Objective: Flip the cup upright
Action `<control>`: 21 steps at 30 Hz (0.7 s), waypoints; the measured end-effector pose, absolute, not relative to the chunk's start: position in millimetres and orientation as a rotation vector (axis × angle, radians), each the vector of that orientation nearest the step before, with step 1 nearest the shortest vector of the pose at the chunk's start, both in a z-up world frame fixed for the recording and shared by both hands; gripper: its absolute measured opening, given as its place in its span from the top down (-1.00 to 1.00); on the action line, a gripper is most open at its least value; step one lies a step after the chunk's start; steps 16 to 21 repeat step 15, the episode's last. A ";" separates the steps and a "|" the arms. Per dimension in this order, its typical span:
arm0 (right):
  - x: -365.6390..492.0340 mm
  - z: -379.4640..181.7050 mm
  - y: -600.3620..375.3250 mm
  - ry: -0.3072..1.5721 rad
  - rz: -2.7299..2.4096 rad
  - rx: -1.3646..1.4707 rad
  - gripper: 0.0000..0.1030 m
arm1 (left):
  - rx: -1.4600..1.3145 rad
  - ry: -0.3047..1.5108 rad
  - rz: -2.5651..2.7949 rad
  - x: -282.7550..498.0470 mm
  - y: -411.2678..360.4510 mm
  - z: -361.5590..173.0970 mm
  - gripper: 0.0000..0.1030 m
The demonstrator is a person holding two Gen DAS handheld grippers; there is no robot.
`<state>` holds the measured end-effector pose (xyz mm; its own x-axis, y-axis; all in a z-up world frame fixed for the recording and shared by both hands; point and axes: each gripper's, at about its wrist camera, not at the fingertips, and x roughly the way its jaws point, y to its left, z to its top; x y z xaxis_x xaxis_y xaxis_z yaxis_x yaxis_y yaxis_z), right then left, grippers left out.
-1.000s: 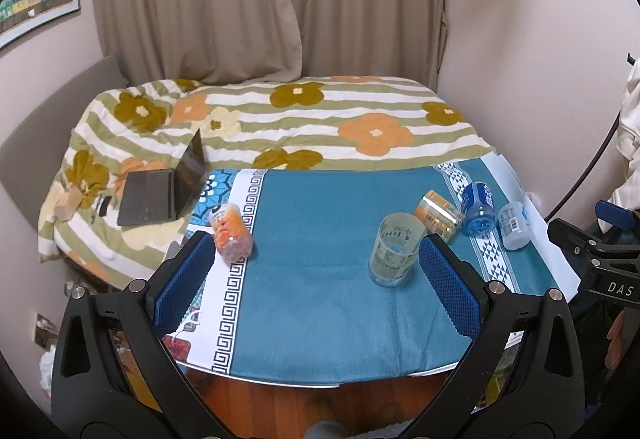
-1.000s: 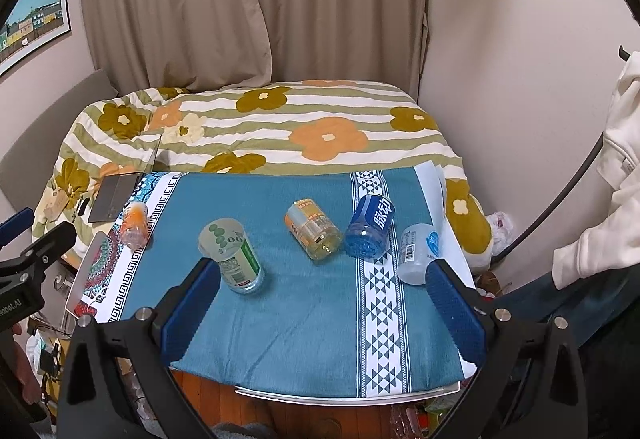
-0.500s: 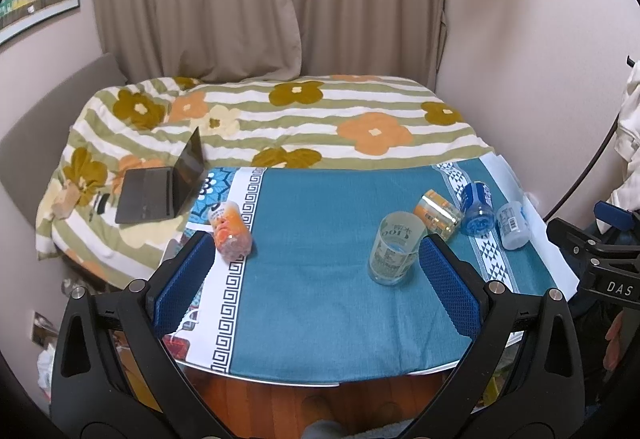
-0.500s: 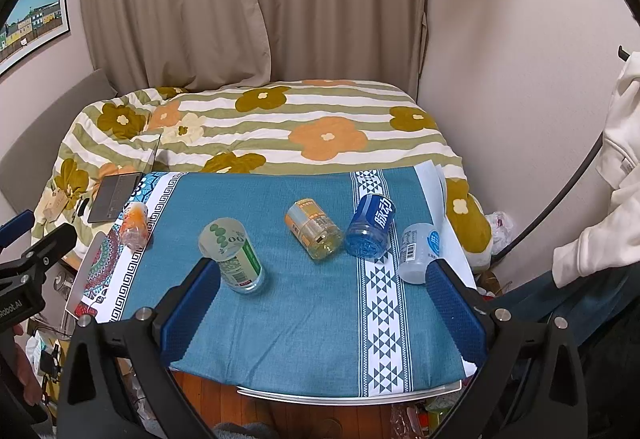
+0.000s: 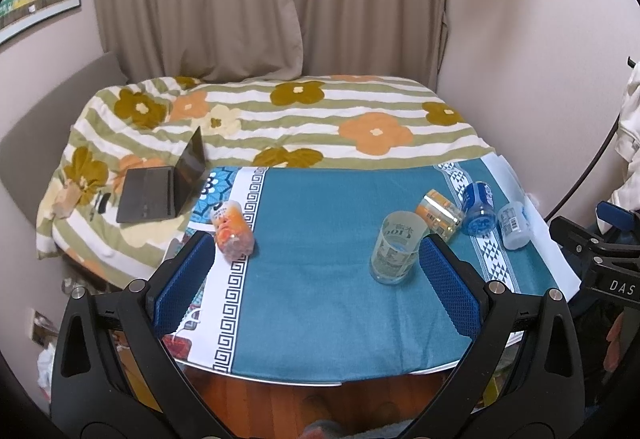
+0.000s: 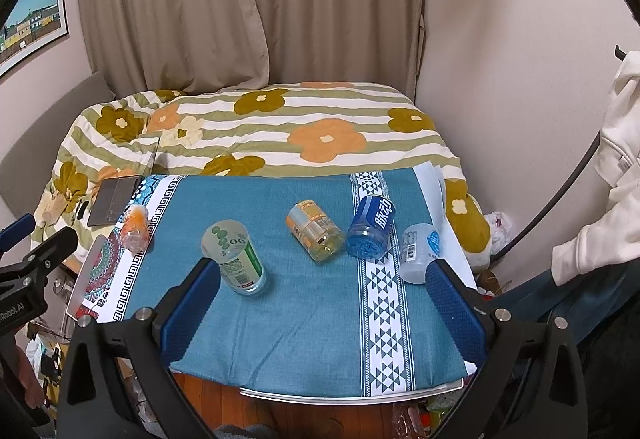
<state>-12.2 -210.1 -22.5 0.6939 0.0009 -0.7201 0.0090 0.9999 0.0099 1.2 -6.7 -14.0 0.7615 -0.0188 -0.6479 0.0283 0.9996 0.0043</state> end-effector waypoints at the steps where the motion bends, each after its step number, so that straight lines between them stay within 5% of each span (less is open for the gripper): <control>1: -12.4 -22.6 -209.8 0.803 -0.006 0.015 -0.99 | 0.015 0.703 -0.026 0.8 -6.4 -14.0 -1.00; 21: -14.6 -21.9 -206.7 0.800 -0.014 0.017 -0.99 | 0.005 0.702 -0.010 6.1 -0.7 -12.5 -1.00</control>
